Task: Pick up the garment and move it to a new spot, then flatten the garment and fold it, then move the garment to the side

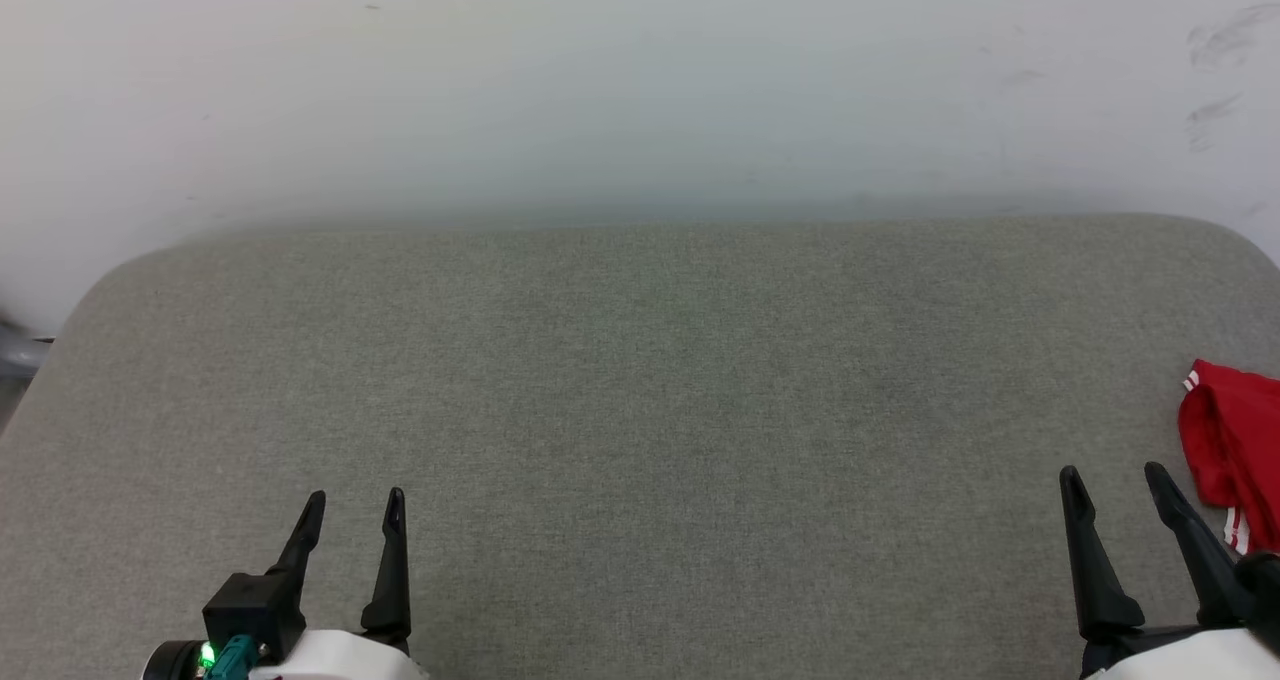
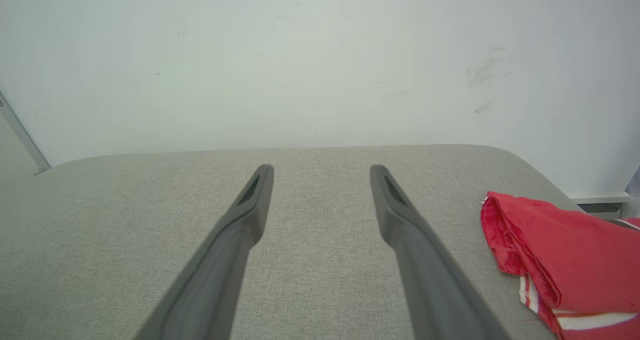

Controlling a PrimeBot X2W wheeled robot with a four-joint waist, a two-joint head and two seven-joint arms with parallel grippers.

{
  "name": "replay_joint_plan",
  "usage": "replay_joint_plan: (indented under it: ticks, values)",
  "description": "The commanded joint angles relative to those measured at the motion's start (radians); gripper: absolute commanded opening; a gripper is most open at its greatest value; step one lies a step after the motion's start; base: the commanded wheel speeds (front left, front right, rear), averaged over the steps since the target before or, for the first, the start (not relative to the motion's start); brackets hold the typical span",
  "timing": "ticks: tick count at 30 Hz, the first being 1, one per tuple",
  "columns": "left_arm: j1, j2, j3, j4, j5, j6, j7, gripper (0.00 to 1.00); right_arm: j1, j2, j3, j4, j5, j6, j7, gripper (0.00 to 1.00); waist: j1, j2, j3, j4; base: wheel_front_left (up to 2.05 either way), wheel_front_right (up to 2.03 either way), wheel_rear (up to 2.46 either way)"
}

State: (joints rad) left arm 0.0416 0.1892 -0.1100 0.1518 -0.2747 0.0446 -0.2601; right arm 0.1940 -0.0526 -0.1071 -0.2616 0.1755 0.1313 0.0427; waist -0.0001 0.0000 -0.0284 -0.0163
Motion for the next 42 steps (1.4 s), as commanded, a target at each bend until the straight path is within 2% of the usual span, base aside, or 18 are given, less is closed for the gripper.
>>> replay_joint_plan:
  ticks: [1, 22, 23, 29, 42]
  values:
    - [0.014, 0.010, 0.005, -0.005, 0.001, -0.001, -0.006, 1.00, 0.019, 0.004, -0.002, -0.013, 0.000, -0.001, 0.006, 1.00, 0.0001, 0.0000, -0.005, -0.002, 0.00, 0.00, 0.00]
    - [-0.006, -0.005, 0.006, 0.007, -0.004, -0.013, -0.007, 1.00, 0.012, 0.004, 0.012, -0.035, -0.018, -0.001, 0.033, 1.00, 0.0001, 0.0000, -0.007, 0.006, 0.00, 0.00, 0.00]
    - [-0.001, -0.005, 0.007, 0.007, -0.009, -0.009, 0.000, 0.00, 0.016, 0.000, 0.012, -0.032, -0.019, 0.000, 0.030, 0.00, 0.0002, 0.0000, -0.007, 0.006, 0.00, 0.00, 0.00]
    - [0.024, -0.018, 0.002, 0.050, -0.014, -0.010, 0.004, 0.00, 0.022, 0.000, 0.017, 0.016, -0.016, 0.000, 0.029, 0.00, 0.0002, 0.0000, -0.007, 0.007, 0.00, 0.00, 0.00]
    - [-0.007, -0.038, 0.041, 0.060, -0.238, -0.038, 0.068, 0.00, -0.033, -0.014, 0.033, 0.099, 0.247, 0.000, 0.020, 0.00, 0.0002, 0.0000, -0.003, 0.008, 0.00, 0.00, 0.00]
